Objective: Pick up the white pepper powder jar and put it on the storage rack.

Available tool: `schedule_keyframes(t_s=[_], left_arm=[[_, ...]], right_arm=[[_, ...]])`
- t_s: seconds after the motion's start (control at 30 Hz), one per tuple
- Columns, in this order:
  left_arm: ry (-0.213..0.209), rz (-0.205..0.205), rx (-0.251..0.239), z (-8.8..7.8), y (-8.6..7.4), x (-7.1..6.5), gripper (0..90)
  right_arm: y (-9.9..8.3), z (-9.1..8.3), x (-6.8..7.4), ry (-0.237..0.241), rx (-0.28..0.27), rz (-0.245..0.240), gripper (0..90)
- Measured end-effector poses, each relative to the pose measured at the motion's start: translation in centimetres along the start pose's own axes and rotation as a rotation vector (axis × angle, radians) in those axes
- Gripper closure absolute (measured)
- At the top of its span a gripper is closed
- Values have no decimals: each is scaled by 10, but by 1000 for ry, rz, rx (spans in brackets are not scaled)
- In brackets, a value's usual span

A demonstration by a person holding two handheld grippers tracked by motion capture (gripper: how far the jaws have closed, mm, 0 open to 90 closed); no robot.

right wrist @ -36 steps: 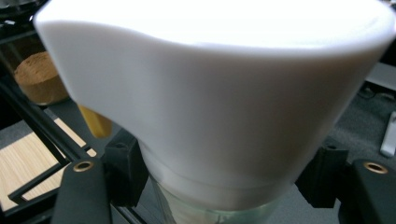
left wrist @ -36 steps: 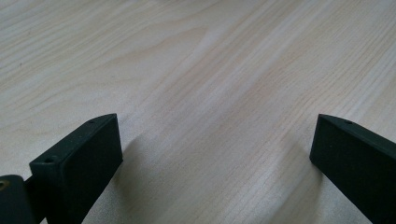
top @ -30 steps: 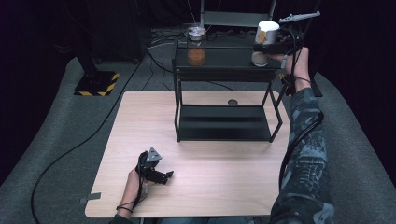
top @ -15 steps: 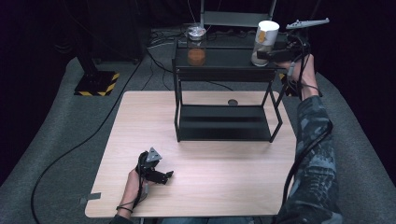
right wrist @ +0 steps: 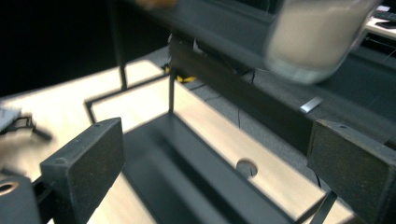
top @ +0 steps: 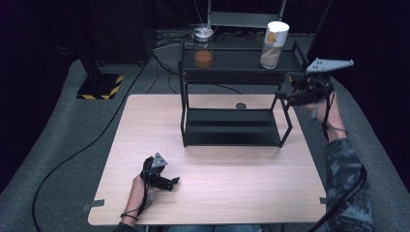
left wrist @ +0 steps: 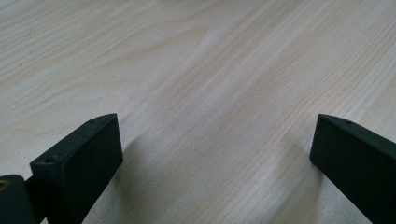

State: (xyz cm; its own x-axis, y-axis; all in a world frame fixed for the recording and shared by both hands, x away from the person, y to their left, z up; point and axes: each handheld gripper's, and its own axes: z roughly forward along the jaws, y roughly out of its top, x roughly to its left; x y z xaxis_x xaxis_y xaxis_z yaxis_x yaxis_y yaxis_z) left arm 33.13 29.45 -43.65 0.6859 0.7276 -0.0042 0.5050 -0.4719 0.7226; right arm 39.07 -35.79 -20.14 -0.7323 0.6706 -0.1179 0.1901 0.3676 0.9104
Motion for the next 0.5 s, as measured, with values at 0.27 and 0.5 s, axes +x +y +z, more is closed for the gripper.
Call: schedule_keyframes(t_s=[0.27, 0.5], left_arm=[[0, 0, 0, 0, 0, 0, 17], [0, -1, -1, 0, 0, 0, 17]], right_arm=[[-80, -2, 28, 93, -9, 58, 23], [-151, 12, 69, 126, 7, 85, 13]])
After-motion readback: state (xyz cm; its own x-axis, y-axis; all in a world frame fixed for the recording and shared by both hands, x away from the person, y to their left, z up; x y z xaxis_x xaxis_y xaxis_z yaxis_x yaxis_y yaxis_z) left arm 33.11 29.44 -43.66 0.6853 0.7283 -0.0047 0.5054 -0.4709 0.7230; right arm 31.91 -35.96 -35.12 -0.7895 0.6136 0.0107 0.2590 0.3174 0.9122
